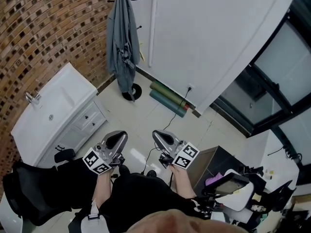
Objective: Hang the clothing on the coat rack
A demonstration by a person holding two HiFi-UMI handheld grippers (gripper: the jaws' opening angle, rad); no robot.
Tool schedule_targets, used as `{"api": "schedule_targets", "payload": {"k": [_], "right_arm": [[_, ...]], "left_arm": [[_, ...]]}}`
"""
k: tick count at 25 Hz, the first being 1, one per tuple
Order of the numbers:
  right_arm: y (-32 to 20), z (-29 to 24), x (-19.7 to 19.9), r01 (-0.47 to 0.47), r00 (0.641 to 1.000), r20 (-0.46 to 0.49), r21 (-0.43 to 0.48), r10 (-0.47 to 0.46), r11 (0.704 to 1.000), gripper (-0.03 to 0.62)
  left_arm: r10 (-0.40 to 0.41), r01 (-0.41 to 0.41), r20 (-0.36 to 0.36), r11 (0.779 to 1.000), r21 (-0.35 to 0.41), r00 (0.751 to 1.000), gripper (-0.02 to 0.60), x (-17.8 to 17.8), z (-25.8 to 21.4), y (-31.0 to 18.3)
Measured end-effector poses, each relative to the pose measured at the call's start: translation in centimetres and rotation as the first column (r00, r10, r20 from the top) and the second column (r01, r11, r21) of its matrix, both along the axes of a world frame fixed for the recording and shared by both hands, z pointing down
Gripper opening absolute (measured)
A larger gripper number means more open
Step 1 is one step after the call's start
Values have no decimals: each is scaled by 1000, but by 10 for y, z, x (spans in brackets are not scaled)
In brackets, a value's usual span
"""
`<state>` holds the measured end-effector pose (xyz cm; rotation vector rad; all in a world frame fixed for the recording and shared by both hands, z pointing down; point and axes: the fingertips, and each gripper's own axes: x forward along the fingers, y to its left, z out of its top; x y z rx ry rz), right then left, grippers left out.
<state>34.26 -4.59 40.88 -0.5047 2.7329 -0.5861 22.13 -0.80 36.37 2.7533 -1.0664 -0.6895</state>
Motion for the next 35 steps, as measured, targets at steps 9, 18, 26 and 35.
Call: {"api": "schedule_targets", "payload": {"k": [9, 18, 26, 35], "right_arm": [[11, -19, -39, 11, 999, -48, 78, -8, 997, 3], [18, -10, -64, 50, 995, -90, 66, -44, 997, 3], [23, -7, -69, 66, 994, -89, 62, -60, 996, 3], [30, -8, -66, 79, 993, -90, 69, -73, 994, 3]], "left_arm": [[23, -21, -17, 996, 87, 1000, 12, -26, -22, -2], [6, -7, 18, 997, 73, 1000, 2, -40, -13, 1], [34, -34, -2, 995, 91, 999, 2, -42, -16, 10], [46, -48, 23, 996, 73, 999, 2, -28, -13, 13]]}}
